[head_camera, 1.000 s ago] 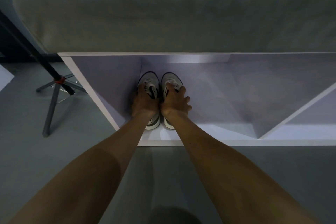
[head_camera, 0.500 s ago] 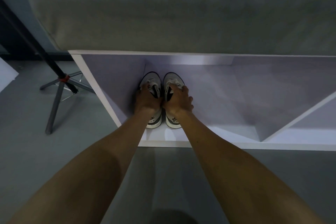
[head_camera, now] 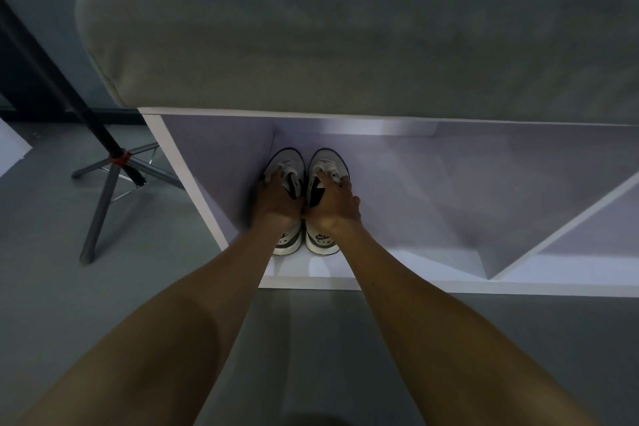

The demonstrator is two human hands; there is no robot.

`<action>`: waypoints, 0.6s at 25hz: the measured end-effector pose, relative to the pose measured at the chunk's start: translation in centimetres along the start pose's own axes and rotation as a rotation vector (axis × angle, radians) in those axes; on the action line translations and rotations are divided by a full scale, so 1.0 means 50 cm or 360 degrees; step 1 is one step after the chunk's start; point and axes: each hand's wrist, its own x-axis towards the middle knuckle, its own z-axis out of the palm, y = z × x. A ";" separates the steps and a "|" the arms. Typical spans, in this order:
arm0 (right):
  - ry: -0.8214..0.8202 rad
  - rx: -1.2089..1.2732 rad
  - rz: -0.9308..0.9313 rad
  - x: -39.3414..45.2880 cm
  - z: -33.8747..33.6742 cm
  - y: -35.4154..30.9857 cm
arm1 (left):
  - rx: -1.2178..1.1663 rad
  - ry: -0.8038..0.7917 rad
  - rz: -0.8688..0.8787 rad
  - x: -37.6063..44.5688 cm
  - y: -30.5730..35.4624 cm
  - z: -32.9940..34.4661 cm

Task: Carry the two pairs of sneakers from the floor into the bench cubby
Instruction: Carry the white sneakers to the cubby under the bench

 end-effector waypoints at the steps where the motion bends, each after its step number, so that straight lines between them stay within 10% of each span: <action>1: -0.0003 -0.0004 -0.0012 0.001 0.000 0.001 | 0.0003 0.0001 -0.0019 -0.002 0.002 0.000; 15: -0.0209 -0.0335 0.0010 -0.198 -0.044 0.002 | 0.0300 -0.0054 -0.0090 -0.222 0.043 -0.072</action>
